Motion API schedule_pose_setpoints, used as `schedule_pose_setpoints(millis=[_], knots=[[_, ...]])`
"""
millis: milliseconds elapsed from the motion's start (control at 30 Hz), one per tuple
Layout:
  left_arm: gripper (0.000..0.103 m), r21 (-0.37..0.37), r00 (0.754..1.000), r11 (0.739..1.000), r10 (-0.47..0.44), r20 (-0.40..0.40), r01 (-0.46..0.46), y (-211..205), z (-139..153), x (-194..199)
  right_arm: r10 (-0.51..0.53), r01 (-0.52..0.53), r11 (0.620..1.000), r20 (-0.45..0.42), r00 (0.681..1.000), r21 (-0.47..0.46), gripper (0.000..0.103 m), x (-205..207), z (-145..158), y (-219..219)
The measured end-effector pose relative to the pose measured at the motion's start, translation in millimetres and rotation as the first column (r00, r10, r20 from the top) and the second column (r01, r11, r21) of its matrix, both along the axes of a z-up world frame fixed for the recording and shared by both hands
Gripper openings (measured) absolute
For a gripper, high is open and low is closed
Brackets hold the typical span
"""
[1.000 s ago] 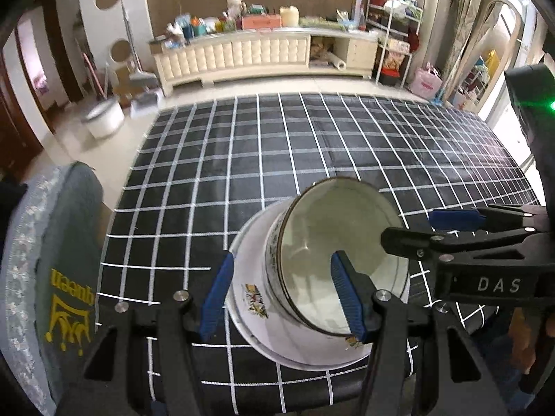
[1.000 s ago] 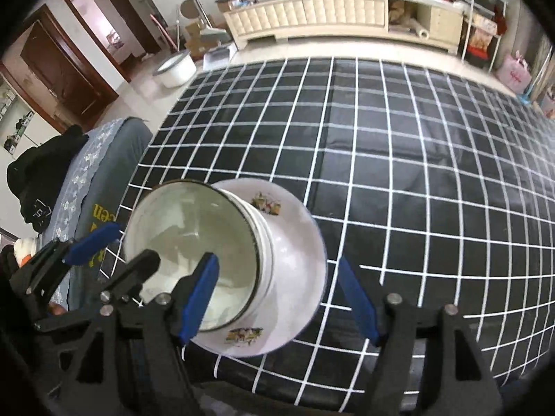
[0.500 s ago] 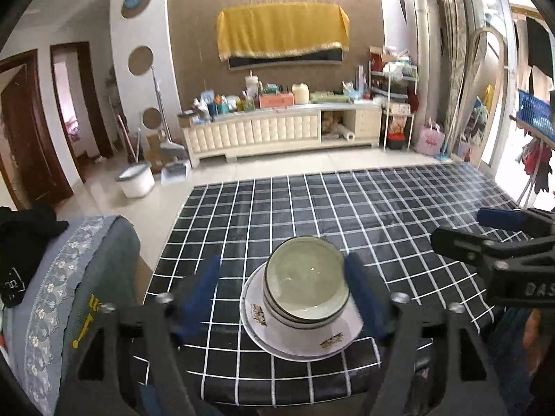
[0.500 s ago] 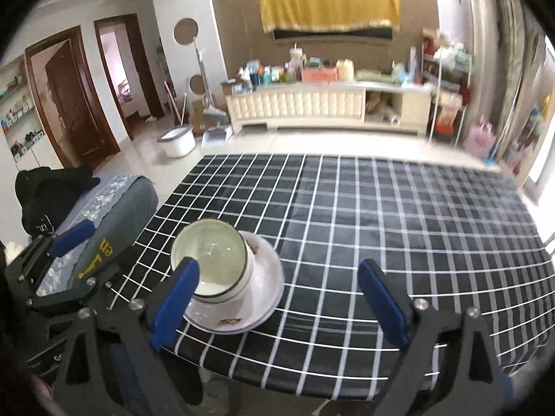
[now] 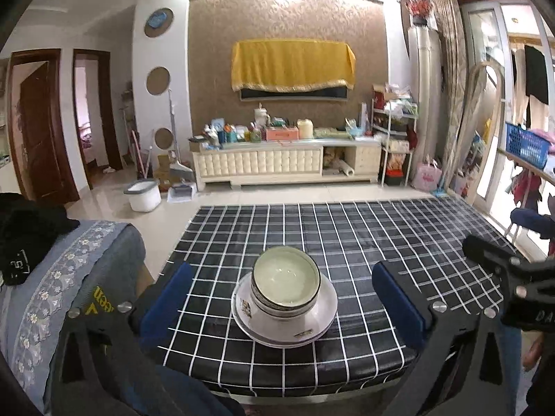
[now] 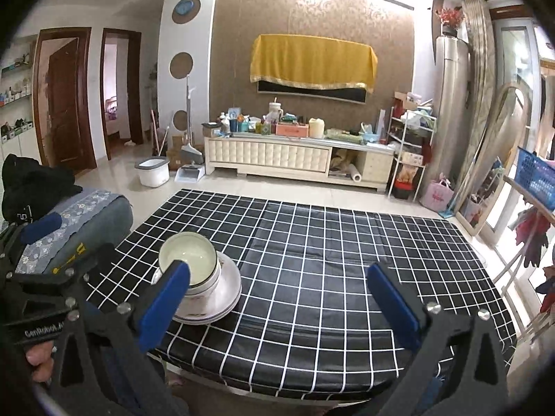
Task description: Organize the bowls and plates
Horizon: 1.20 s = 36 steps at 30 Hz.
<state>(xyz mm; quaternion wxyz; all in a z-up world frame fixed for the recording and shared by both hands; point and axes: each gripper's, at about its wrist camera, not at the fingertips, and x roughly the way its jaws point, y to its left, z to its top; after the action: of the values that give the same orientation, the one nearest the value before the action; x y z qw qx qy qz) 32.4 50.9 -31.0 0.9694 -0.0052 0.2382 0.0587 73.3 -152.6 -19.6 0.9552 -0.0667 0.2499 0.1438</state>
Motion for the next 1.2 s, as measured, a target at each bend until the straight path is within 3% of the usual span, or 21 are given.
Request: schedule_pose_setpoints(millis=[533, 1200], knots=[[0.103, 0.012, 0.999, 1.0, -0.023, 0.034, 0.022, -13, 20, -33, -0.021, 0.021, 1.0, 0.041, 0.999, 0.014, 0.103, -22, 2, -13], [0.103, 0.006, 0.998, 0.998, -0.066, 0.025, 0.066, -17, 15, -40, -0.011, 0.011, 1.0, 0.043, 0.999, 0.014, 0.103, -29, -1, -15]])
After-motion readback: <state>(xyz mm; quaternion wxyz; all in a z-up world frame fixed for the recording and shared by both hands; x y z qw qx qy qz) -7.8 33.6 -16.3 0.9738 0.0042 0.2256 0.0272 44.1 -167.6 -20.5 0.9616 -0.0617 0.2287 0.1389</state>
